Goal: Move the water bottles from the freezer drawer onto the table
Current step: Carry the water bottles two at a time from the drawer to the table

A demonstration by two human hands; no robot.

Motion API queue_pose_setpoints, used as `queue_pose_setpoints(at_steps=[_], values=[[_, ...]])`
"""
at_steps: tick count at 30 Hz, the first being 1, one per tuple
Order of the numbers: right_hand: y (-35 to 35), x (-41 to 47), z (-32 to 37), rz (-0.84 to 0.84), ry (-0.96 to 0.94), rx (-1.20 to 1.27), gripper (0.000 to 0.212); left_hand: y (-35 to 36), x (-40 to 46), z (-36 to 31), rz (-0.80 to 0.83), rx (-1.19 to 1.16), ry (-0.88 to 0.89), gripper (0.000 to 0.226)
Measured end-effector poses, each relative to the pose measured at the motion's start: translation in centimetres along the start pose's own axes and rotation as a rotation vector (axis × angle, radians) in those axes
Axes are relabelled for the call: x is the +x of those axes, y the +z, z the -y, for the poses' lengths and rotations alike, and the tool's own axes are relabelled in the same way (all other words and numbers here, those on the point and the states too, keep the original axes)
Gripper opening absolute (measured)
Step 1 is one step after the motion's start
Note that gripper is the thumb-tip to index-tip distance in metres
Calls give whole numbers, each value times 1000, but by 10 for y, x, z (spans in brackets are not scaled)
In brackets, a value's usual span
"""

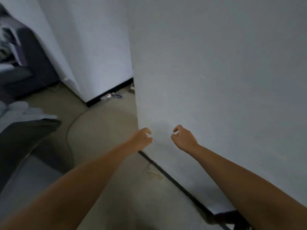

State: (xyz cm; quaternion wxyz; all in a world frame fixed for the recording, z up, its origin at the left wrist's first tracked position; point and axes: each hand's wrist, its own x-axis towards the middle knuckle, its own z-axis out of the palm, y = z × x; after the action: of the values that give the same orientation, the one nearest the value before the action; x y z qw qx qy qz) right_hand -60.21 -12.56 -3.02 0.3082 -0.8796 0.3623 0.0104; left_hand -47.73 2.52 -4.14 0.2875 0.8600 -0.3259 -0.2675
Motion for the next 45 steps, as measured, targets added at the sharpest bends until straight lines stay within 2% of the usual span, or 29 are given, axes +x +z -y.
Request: queue_pose_setpoints(at_steps=[6,11,17,23,30,36,40,45], values=[[87,-6,136,157,-233,-84,27,-96,-78,111,-173,9,-154,8],[164,-26,246,290,-413,-138,29,-166,-153,208,-350,-79,-317,25],[247,-61,352,427,-606,-242,29,-205,-254,294,-538,-174,-501,25],[340,-121,458,637,-880,-346,18,-223,-369,370,-767,-268,-769,29],[450,-218,575,823,-1185,-485,22,-235,-491,441,-994,-328,-1060,33],[527,-308,659,960,-1488,-605,6,-258,-559,479,-1199,-390,-1223,30],[577,-379,680,1067,-1708,-717,17,-234,-618,483,-1324,-499,-1351,30],[613,-510,660,1237,-1916,-809,26,-165,-711,462,-1507,-615,-1588,27]])
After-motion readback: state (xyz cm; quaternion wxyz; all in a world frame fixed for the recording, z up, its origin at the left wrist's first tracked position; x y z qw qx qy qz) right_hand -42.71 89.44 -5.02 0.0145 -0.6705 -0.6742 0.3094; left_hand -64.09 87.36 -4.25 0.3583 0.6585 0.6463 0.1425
